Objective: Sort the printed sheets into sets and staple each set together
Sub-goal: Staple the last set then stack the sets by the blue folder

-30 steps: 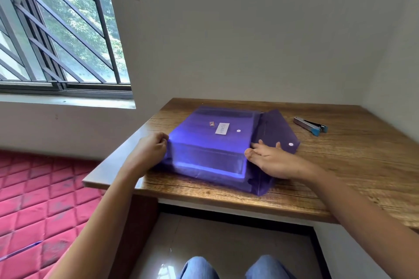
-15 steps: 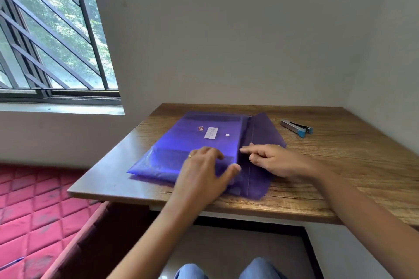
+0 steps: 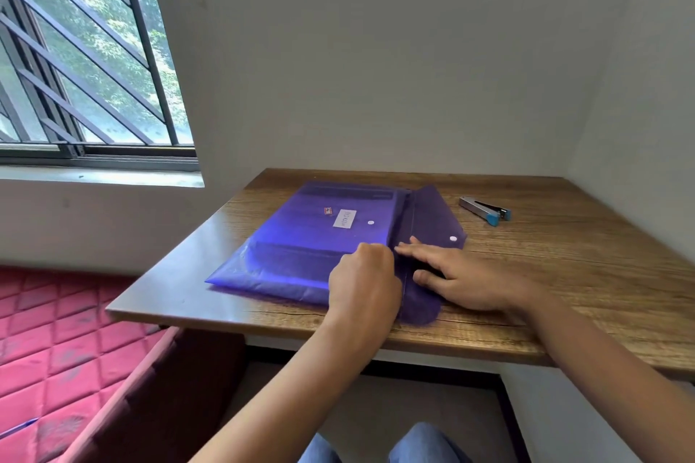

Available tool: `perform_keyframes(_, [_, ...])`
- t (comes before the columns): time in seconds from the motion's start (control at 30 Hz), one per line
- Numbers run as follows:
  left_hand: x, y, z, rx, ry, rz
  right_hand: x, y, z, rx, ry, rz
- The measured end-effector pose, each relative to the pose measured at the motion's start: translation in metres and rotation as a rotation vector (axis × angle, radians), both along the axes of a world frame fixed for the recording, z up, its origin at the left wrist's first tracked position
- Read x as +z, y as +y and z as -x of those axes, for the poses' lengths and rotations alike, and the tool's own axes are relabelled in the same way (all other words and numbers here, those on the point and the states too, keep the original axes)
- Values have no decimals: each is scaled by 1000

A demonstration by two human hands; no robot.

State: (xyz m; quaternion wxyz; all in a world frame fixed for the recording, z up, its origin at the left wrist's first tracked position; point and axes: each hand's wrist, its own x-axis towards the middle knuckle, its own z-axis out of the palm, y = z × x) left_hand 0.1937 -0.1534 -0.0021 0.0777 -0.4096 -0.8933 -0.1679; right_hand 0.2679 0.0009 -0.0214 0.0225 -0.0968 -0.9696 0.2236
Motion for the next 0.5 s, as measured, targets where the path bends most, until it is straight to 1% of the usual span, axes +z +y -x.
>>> perform_keyframes(0.07, [4, 1, -1, 10, -2, 7, 1, -1, -3, 4, 1, -16])
perform_keyframes(0.27, [8, -2, 11, 10, -61, -90, 0, -2, -4, 25, 6, -45])
perform_keyframes(0.43, [5, -3, 17, -41, 19, -152, -3, 1, 1, 96, 40, -76])
perform_keyframes(0.5, [3, -3, 14, -59, 17, -192, -1, 0, 5, 125, 48, -83])
